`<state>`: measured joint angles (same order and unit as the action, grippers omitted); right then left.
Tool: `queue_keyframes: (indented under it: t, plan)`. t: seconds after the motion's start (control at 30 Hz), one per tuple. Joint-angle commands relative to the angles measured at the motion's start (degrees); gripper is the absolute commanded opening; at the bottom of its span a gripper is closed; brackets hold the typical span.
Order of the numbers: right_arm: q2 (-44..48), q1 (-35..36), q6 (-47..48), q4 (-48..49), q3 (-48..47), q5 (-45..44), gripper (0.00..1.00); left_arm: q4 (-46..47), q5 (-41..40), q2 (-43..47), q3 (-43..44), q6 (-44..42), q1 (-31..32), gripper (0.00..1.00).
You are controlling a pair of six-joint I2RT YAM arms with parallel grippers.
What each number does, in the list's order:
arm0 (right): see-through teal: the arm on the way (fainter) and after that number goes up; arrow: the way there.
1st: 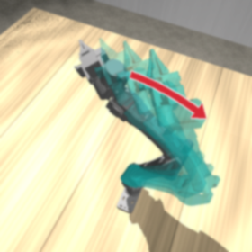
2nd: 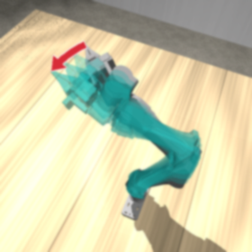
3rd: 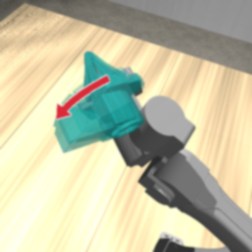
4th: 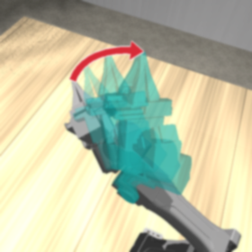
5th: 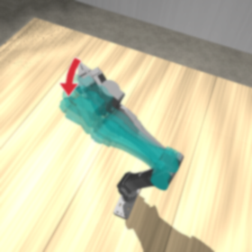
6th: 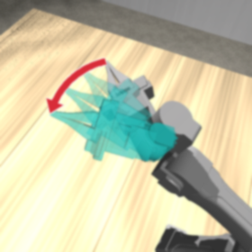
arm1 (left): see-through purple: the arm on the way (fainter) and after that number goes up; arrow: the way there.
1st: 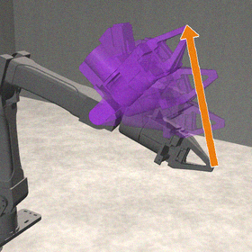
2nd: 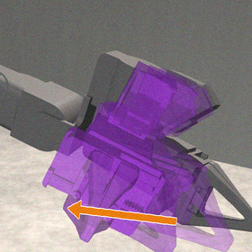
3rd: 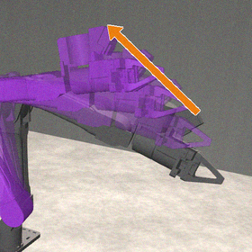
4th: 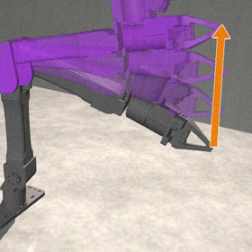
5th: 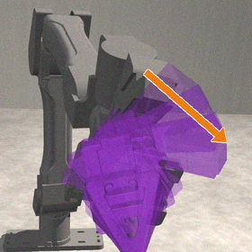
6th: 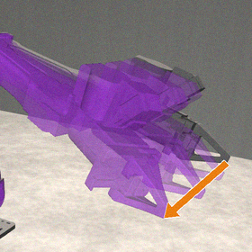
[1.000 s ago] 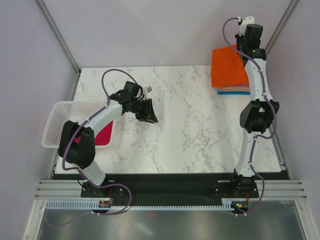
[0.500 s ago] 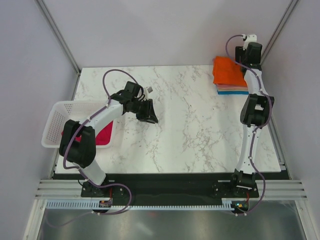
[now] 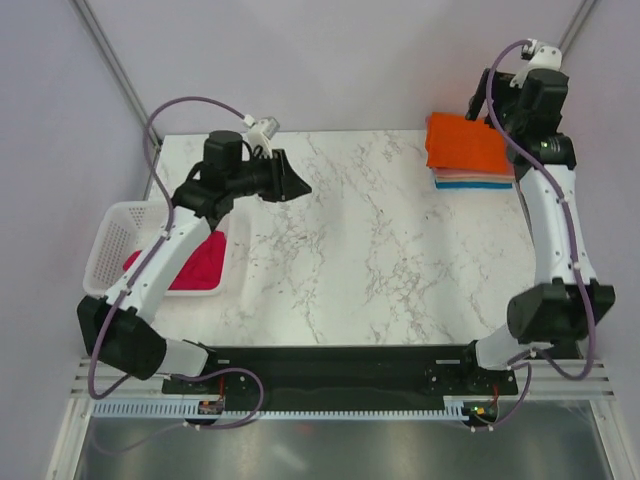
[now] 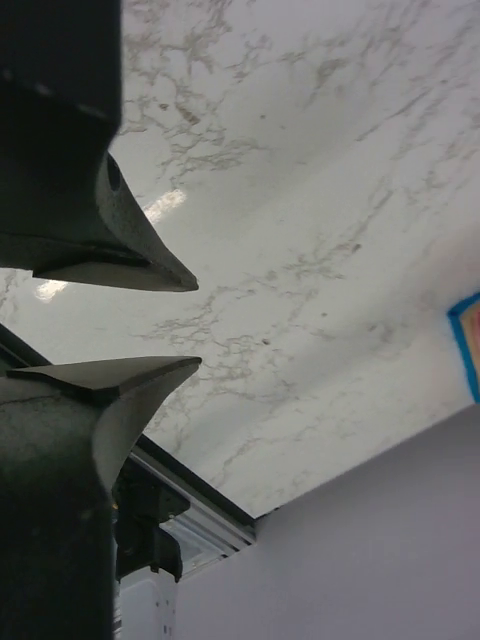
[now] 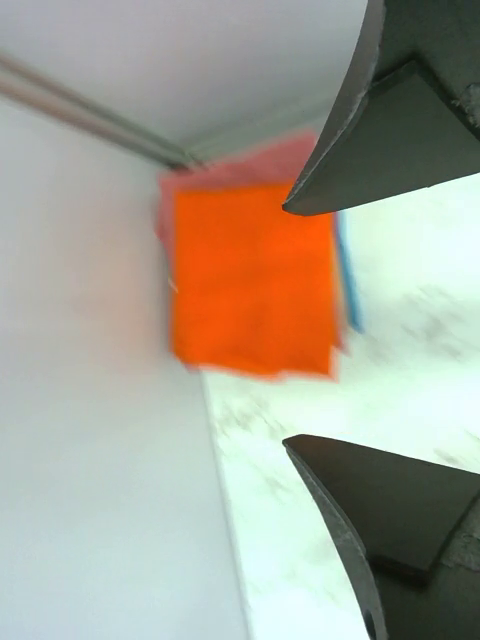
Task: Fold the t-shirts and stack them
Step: Reset both grippers
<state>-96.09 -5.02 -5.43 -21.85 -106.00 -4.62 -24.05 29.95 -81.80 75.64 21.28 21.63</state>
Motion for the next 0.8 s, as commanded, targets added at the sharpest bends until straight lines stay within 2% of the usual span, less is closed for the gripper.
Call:
queue_keyframes:
  t: [0.0, 0.03, 0.1, 0.13, 0.23, 0.43, 0.57, 0.77]
  plan:
    - [12.3, 4.0, -11.2, -10.9, 12.3, 11.3, 0.98, 3.5, -0.4, 7.5, 4.6, -3.3, -0.4, 0.40]
    - [17.7, 4.5, -13.1, -12.0, 16.6, 14.3, 0.98, 2.6, -0.4, 10.1, 4.5, -3.2, -0.4, 0.43]
    - [22.8, 4.5, -18.2, -13.7, 20.5, 16.8, 0.98, 1.8, 1.3, 12.6, 3.6, -2.9, -0.4, 0.55]
    - [27.5, 4.7, -18.9, -13.7, 24.2, 20.8, 0.98, 1.3, 2.3, 14.9, 2.9, -2.8, -0.4, 0.61]
    - [35.3, 4.7, -21.4, -14.8, 29.9, 23.0, 0.98, 0.7, 4.1, 18.6, -1.4, -1.7, -0.4, 0.99]
    - [44.8, 4.7, -23.4, -15.7, 37.4, 23.0, 0.98, 0.1, 3.8, 26.1, -8.6, 0.1, -0.4, 1.00]
    - [44.8, 4.7, -23.5, -18.6, 36.7, 21.8, 0.98, -0.7, 2.5, 28.5, -10.9, 0.6, -0.4, 1.00]
    - [46.4, 4.7, -23.3, -17.5, 36.0, 21.5, 0.98, -1.8, 1.2, 30.5, -11.0, 0.4, -0.4, 1.00]
